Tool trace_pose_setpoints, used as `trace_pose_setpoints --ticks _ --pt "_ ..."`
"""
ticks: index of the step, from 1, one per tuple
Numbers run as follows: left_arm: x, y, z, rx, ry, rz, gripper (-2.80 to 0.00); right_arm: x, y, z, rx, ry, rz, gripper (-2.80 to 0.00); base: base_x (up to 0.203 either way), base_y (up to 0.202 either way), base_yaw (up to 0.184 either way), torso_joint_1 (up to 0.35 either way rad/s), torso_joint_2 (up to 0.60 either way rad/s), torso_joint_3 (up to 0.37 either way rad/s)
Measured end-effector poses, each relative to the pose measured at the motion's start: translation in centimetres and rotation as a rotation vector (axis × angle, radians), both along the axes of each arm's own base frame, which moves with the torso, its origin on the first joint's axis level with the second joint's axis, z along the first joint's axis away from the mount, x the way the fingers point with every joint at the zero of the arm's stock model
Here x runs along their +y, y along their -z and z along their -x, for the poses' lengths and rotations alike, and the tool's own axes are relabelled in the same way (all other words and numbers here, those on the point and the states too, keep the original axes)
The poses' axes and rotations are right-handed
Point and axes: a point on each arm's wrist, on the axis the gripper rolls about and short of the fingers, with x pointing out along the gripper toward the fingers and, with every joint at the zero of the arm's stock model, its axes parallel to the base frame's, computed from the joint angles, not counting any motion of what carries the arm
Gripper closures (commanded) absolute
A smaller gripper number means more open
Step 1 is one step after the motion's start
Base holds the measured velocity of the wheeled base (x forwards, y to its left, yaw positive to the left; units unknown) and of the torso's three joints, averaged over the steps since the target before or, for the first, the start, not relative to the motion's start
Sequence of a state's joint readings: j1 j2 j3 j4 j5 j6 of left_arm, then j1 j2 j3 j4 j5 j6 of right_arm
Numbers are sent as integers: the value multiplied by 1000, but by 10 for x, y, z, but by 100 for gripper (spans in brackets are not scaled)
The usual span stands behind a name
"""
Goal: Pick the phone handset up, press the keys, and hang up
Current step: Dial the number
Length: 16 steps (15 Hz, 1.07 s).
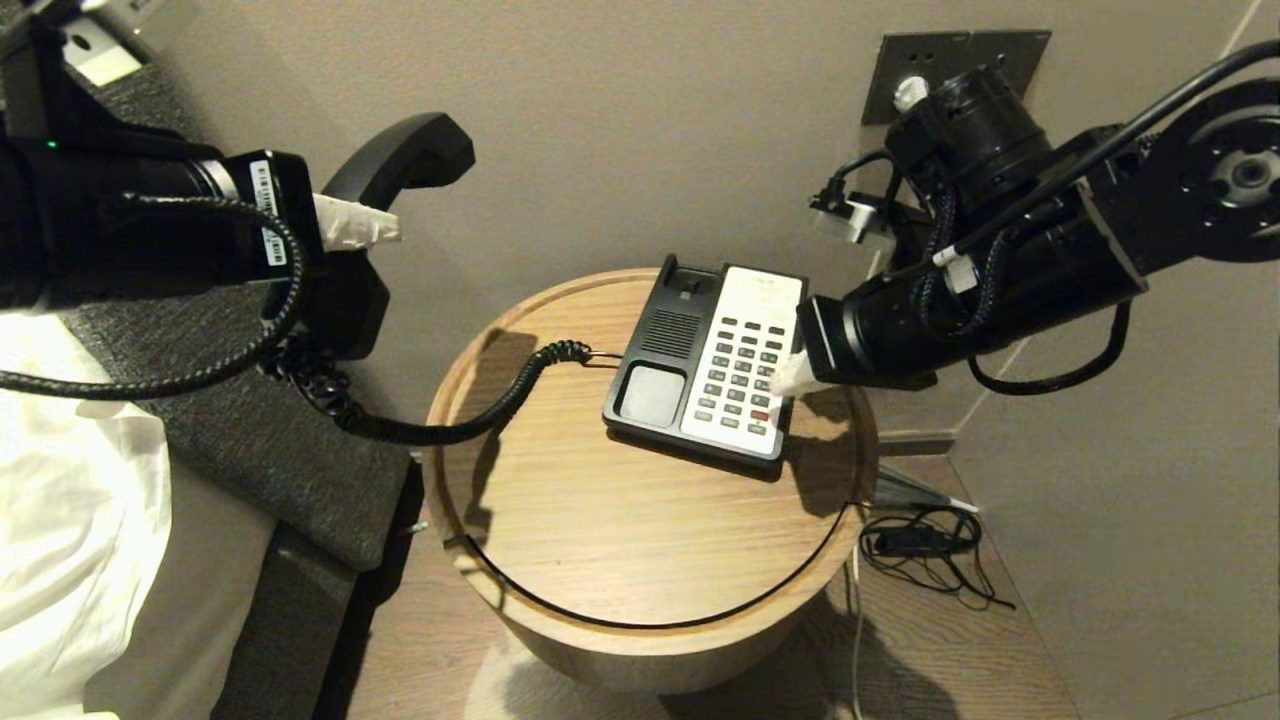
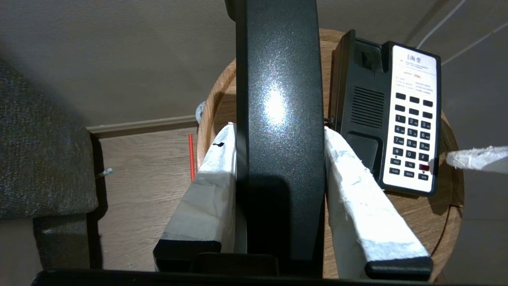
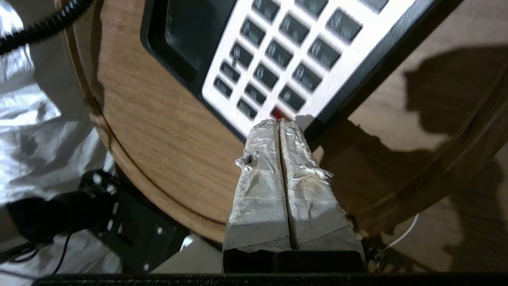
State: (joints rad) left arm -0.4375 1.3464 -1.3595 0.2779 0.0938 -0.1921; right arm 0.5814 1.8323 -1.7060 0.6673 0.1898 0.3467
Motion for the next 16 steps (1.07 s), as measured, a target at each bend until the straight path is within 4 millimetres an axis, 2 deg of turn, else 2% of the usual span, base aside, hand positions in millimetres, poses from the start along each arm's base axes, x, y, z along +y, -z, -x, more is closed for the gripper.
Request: trace_pose_setpoints --ticks 4,12,16 --pt "2 2 -1 7 -10 6 0 4 9 0 77 -11 -17 0 0 0 0 0 0 0" --pt "3 6 -2 24 -6 19 0 20 24 -7 106 -37 7 0 0 0 0 0 0 0" --pt "3 7 -2 29 -5 18 0 20 21 -7 102 -39 3 0 0 0 0 0 0 0"
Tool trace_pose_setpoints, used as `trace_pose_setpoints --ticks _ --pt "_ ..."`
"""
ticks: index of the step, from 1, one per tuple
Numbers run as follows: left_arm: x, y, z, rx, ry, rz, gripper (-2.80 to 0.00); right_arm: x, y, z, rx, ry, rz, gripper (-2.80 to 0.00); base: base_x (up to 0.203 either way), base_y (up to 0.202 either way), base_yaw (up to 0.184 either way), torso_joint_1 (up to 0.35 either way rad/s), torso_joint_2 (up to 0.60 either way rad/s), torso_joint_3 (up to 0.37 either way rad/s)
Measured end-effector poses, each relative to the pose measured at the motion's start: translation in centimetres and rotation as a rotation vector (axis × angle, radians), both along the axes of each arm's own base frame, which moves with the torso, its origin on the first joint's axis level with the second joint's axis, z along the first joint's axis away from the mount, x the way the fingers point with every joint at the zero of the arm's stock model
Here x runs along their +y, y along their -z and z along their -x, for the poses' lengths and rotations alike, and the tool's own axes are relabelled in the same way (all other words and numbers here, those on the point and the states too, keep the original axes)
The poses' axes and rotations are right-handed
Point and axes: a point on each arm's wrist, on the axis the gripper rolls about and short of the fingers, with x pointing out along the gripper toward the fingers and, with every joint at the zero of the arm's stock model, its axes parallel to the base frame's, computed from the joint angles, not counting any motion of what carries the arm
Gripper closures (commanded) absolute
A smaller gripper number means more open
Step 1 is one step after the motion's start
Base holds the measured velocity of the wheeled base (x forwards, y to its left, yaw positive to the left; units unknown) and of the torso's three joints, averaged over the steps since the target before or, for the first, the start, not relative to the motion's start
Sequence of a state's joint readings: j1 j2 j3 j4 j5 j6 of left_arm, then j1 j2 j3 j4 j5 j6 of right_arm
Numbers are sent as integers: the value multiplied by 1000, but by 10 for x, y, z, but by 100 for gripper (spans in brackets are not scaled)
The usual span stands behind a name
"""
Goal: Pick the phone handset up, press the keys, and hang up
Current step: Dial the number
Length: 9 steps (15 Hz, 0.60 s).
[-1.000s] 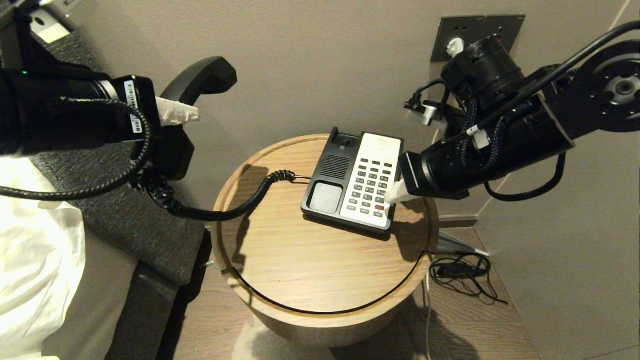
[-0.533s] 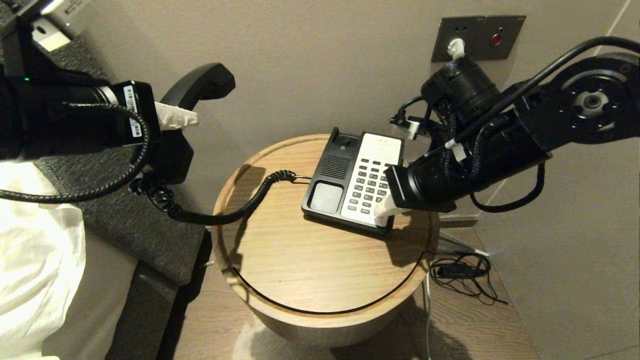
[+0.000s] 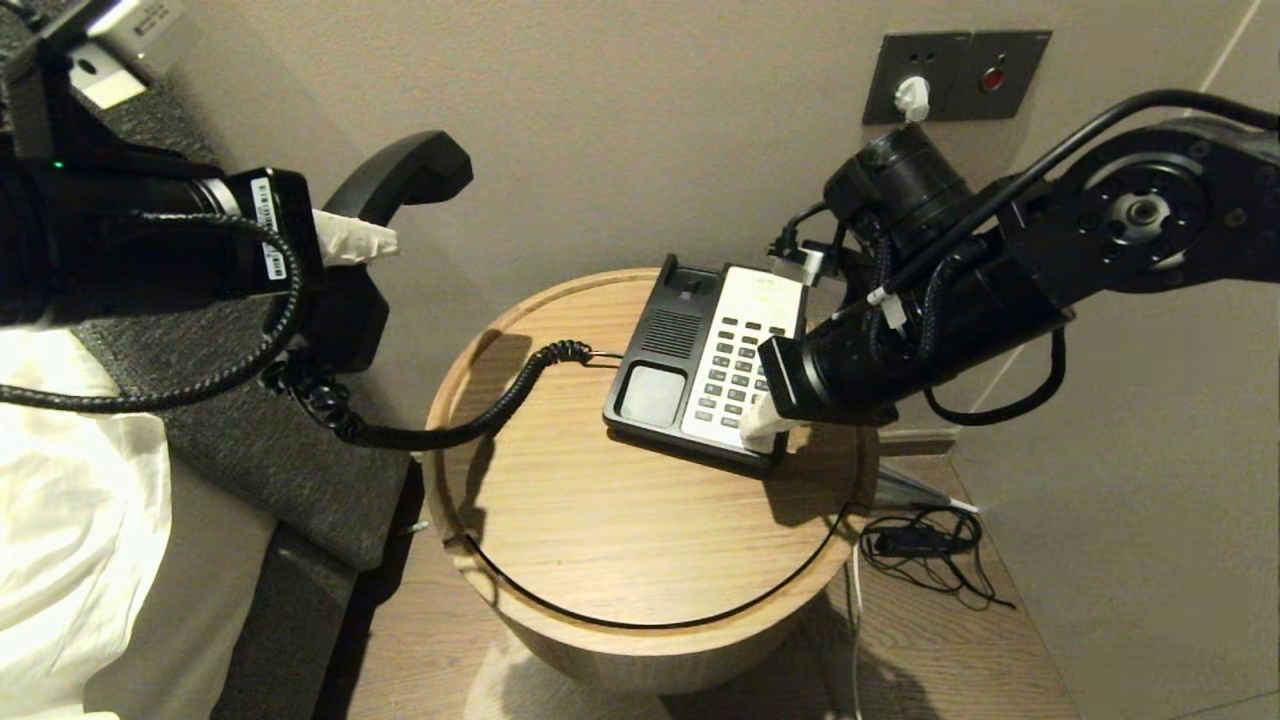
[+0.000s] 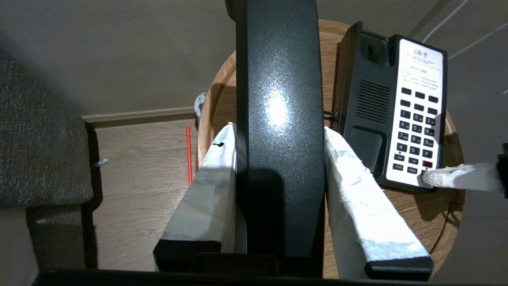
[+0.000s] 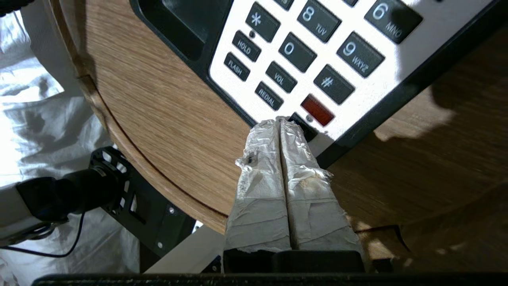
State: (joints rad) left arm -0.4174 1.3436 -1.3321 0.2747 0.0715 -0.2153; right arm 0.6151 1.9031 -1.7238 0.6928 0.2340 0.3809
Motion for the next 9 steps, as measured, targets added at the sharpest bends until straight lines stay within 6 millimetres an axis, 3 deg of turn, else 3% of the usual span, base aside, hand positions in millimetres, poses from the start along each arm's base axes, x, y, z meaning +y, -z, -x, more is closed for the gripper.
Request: trace_pose_setpoints --ticks 9 --pt "0 -1 0 -1 -1 5 0 -1 -4 0 -22 1 -9 0 0 0 0 0 0 0"
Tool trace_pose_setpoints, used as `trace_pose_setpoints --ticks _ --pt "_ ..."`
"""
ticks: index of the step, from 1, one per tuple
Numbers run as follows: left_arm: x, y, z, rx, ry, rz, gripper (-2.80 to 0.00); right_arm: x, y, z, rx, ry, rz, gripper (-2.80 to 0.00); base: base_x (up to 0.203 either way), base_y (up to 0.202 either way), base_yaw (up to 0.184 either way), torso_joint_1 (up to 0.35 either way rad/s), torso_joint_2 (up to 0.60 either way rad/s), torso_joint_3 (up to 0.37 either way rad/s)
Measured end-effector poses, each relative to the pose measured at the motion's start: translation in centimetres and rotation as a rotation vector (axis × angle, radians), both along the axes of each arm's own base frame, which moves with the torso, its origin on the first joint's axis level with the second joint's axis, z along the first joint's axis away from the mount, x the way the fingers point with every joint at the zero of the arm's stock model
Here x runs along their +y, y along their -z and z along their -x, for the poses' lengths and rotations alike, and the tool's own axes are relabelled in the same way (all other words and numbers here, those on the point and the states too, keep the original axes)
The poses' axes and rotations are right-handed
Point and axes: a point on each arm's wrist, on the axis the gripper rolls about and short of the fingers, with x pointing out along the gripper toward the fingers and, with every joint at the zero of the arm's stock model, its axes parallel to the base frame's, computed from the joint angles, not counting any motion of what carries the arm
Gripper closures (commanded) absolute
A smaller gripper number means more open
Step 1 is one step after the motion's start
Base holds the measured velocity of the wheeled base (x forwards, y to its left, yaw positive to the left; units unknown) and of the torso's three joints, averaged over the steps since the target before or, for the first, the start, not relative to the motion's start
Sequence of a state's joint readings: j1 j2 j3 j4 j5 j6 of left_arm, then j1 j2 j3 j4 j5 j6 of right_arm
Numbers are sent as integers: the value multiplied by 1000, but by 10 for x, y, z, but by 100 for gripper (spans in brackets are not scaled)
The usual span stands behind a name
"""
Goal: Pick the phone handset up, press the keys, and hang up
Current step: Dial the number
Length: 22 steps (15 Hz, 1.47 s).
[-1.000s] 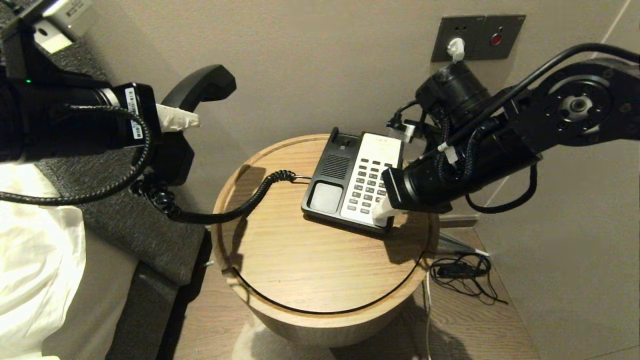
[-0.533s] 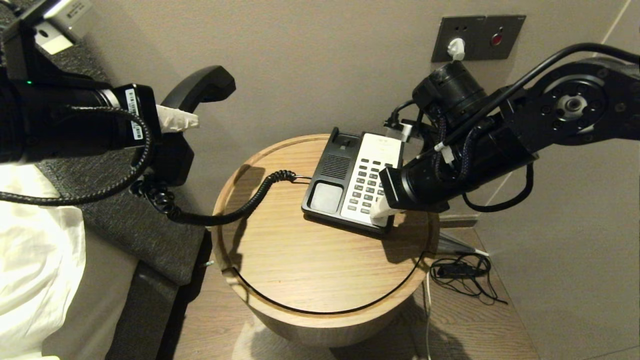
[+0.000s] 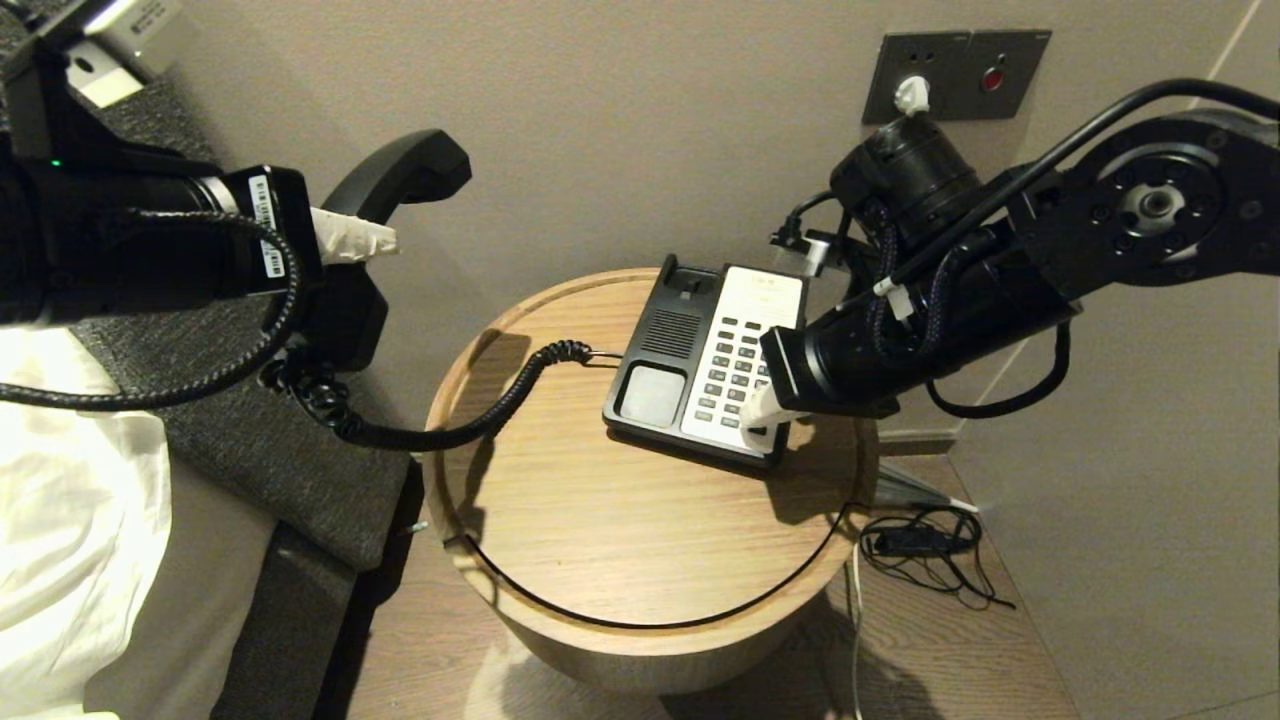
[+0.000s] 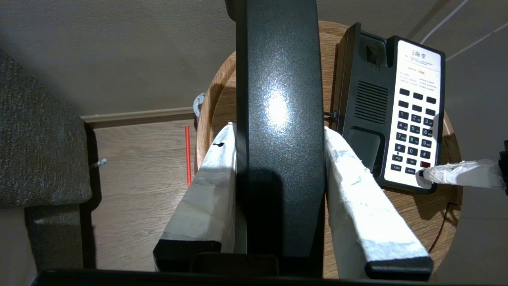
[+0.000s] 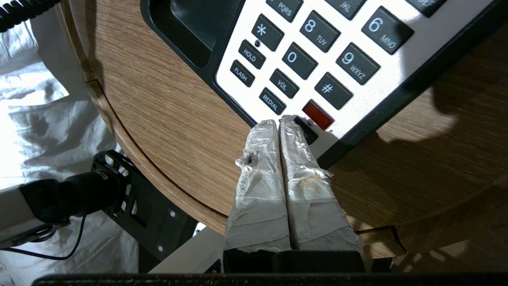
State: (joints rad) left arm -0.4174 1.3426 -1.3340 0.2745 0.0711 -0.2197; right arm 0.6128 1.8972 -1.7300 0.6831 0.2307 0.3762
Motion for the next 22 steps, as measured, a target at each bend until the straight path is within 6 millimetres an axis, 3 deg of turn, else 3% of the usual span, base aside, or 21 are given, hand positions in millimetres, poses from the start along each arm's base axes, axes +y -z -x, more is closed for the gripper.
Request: trace_pose_setpoints --ticks 16,19,22 --pt "0 4 -1 11 1 -3 0 -8 20 -7 19 21 48 0 0 0 0 0 0 0" --pt "0 5 -1 14 3 -4 0 -10 10 -4 2 26 35 0 0 0 0 0 0 0" --pt "-1 5 -1 13 12 -2 0 -17 -24 8 -53 29 -12 0 0 0 0 0 0 0"
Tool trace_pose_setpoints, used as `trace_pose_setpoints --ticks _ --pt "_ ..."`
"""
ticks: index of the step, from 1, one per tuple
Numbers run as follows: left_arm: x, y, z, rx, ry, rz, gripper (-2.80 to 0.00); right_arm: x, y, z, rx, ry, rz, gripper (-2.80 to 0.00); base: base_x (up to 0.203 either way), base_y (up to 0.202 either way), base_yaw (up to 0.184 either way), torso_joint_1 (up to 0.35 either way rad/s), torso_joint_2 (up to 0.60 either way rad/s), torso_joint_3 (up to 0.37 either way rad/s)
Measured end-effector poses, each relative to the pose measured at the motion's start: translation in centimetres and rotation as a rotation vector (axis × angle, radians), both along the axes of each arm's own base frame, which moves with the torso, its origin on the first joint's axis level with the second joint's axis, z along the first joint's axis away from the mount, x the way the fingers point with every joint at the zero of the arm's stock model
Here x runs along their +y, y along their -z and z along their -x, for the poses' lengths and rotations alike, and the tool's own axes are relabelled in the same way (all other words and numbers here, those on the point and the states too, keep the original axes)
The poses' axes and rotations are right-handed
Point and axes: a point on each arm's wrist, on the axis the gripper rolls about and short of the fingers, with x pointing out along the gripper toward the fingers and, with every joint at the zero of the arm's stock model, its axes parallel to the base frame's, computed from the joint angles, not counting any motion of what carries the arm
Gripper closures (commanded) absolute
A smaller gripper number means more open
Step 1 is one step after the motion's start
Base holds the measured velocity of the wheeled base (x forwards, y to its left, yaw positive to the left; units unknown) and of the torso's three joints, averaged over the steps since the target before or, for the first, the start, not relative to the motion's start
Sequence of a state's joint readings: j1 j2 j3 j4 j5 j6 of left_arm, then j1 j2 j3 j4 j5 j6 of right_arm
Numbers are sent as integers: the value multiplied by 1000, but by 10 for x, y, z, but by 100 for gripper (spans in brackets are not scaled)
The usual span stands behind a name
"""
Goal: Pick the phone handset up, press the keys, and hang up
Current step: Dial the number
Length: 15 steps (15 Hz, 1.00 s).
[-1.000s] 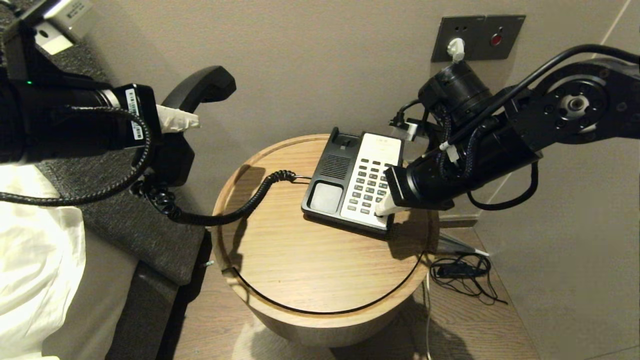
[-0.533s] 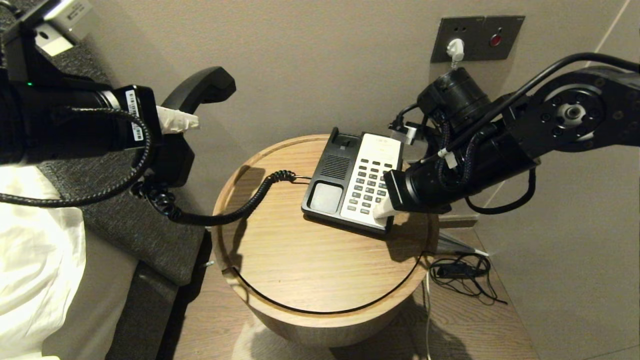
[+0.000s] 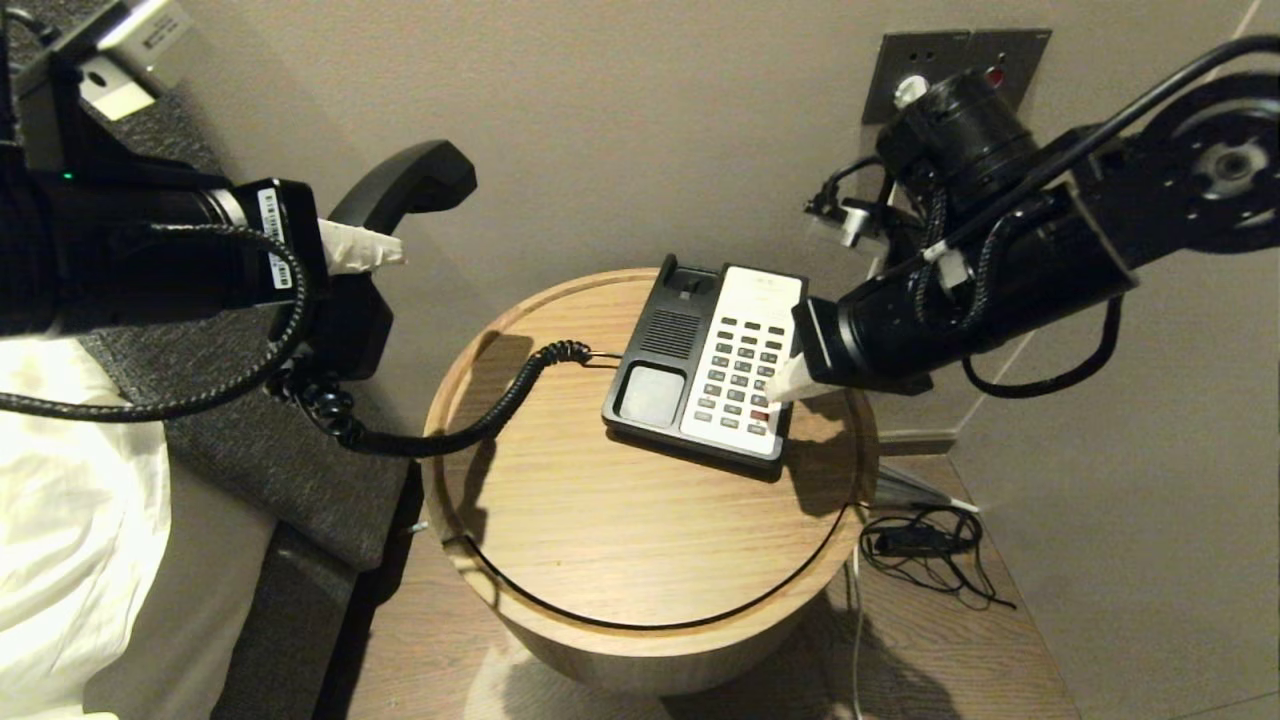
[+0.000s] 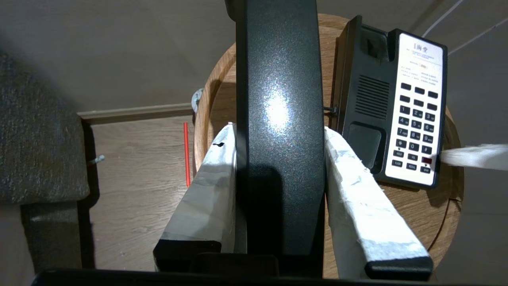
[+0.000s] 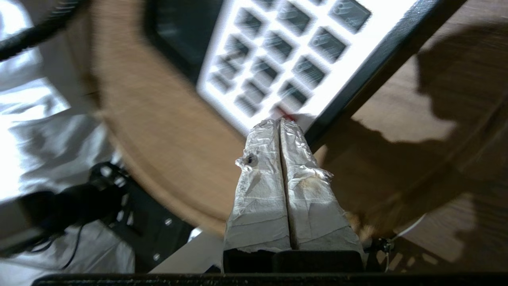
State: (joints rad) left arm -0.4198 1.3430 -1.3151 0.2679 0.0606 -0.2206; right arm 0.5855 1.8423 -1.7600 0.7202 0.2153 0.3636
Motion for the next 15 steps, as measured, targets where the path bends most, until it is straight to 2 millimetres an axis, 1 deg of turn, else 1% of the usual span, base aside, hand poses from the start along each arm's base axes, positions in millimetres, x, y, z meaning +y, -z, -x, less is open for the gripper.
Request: trace_pose_setpoints --ticks 4,6,8,9,11,15 --pt "-5 6 0 20 26 -9 0 -22 -39 31 -44 16 -48 0 0 0 0 0 0 0" --pt "-13 9 0 32 62 -18 0 -41 -56 47 -58 58 -76 0 0 0 0 0 0 0" --pt "-24 13 0 49 106 -30 0 -58 -66 59 -58 115 -108 0 0 0 0 0 0 0" --pt "-28 14 -2 50 120 -34 0 -62 -69 63 -56 134 -121 0 0 0 0 0 0 0" --pt "-31 15 -3 53 128 -37 0 -64 -65 64 -48 139 -118 0 0 0 0 0 0 0" --pt "-30 14 -1 49 116 -40 0 -53 -45 48 27 123 -90 0 0 0 0 0 0 0"
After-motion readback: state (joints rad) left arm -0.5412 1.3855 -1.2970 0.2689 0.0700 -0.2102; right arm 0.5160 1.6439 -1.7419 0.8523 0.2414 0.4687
